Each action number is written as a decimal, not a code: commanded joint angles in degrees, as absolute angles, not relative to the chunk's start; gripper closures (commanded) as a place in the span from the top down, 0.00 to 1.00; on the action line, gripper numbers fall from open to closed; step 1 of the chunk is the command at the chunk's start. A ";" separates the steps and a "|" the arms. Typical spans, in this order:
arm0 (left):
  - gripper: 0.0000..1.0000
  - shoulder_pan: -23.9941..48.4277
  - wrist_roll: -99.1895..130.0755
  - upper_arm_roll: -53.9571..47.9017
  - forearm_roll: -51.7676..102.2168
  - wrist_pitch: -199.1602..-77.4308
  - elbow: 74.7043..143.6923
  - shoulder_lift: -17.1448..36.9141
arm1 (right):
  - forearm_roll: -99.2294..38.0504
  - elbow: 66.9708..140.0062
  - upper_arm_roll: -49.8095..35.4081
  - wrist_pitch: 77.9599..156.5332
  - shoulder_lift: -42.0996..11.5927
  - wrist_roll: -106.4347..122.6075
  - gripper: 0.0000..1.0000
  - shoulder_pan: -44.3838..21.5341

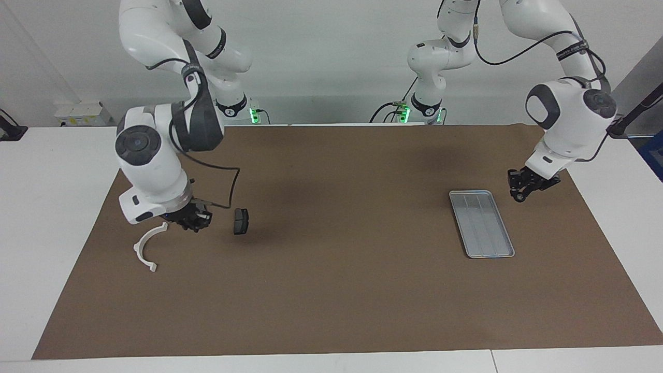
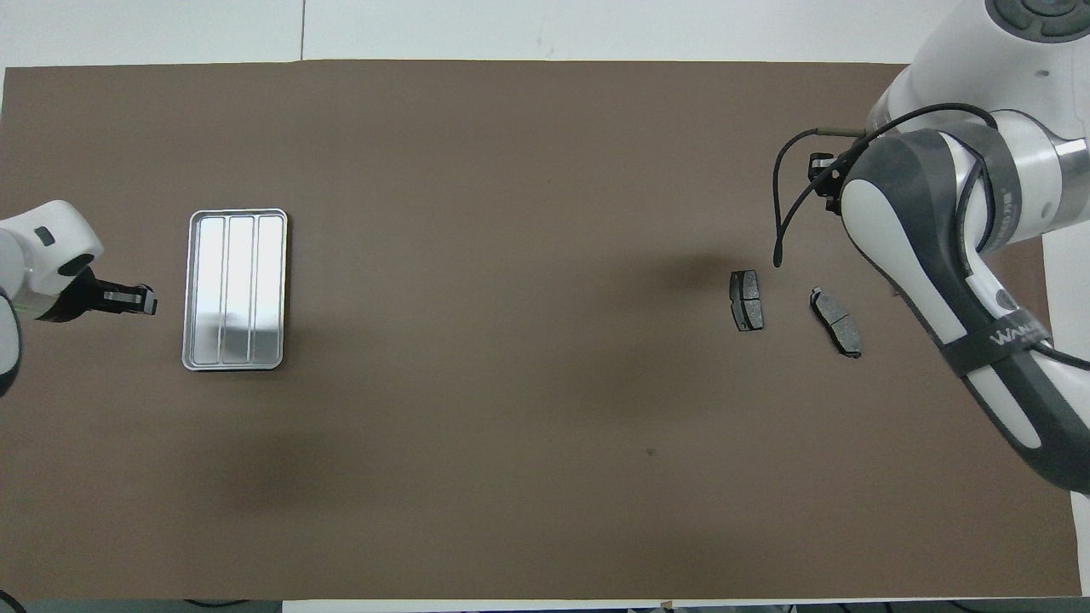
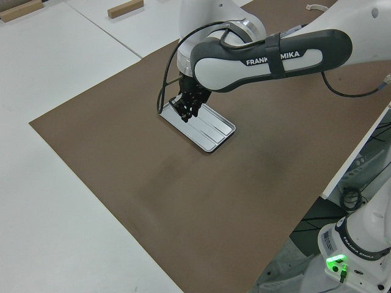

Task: Pick bearing gear from pile to tray

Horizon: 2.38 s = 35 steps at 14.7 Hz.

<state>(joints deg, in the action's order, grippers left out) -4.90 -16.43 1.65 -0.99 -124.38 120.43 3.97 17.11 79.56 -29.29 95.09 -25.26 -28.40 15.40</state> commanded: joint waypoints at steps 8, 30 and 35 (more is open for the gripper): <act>0.00 0.88 -7.91 1.67 -1.14 -134.56 128.93 3.51 | 8.44 78.13 -32.08 98.94 -24.43 -75.09 0.00 -2.26; 0.72 2.81 -4.66 1.76 -1.14 -139.49 133.69 5.71 | 24.26 90.00 -31.03 132.01 -40.17 -105.91 0.39 -13.27; 0.91 2.81 -5.98 1.76 -1.41 -126.52 124.22 5.18 | 25.31 89.13 -30.76 129.21 -39.81 -105.56 1.00 -13.18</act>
